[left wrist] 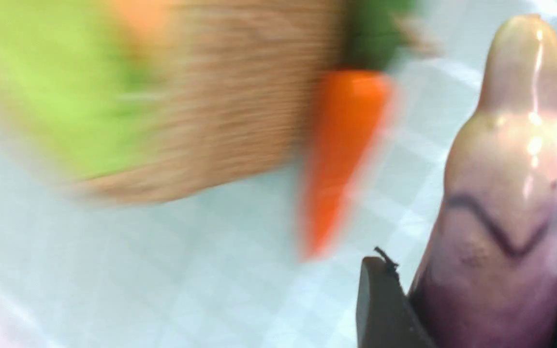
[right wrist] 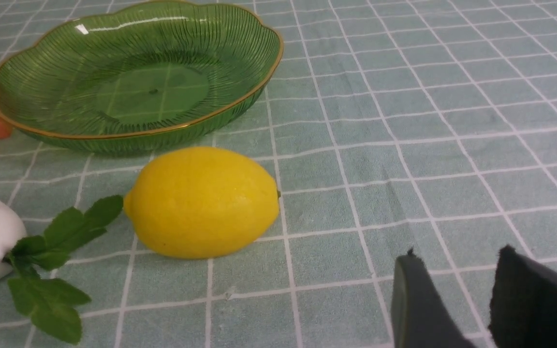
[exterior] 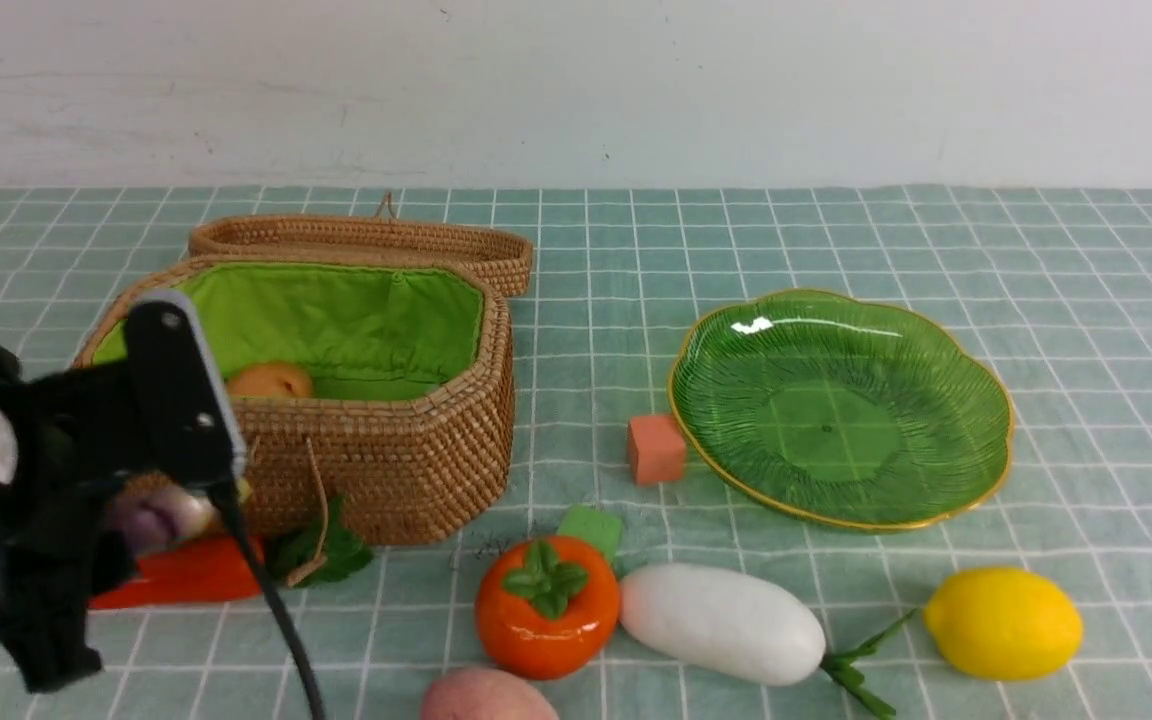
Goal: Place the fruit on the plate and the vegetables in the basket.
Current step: Use the left arm to grab an eggplant and put it into the left basket
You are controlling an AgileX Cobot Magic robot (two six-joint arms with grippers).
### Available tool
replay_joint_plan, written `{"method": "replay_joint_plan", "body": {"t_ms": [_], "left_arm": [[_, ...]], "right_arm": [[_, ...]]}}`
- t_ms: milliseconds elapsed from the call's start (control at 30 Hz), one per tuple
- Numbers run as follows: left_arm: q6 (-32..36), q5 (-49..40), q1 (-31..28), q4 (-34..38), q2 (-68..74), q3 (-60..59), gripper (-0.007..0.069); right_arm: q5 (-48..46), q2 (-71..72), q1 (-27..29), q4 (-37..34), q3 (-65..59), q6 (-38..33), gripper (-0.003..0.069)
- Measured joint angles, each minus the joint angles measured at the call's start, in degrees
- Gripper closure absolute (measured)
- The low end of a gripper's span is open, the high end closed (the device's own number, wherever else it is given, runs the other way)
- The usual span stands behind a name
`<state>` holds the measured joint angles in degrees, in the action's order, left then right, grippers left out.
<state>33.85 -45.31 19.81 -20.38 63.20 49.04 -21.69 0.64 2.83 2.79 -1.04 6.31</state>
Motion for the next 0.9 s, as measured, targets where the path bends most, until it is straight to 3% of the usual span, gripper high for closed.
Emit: {"method": "replay_joint_plan", "body": {"t_ms": [200,367,567,800,900], "left_arm": [[-6.1,13.9,0.0,-14.4,-2.5,1.9,0.03],[-8.2,20.0,0.0,-19.3,11.7,9.8,0.03],[-10.3,31.8,0.0,-21.4,26.4,14.3,0.03],[-16.2,32.8,0.1,-21.5,32.3,14.3,0.03],[-19.4,33.2,0.0,-21.6,32.3,14.4,0.0218]], "right_arm": [[0.0,0.0,0.0,0.0,0.0,0.0,0.0417],[0.0,0.0,0.0,0.0,0.0,0.0,0.0417],[0.0,0.0,0.0,0.0,0.0,0.0,0.0417],[0.0,0.0,0.0,0.0,0.0,0.0,0.0417],[0.0,0.0,0.0,0.0,0.0,0.0,0.0417]]}}
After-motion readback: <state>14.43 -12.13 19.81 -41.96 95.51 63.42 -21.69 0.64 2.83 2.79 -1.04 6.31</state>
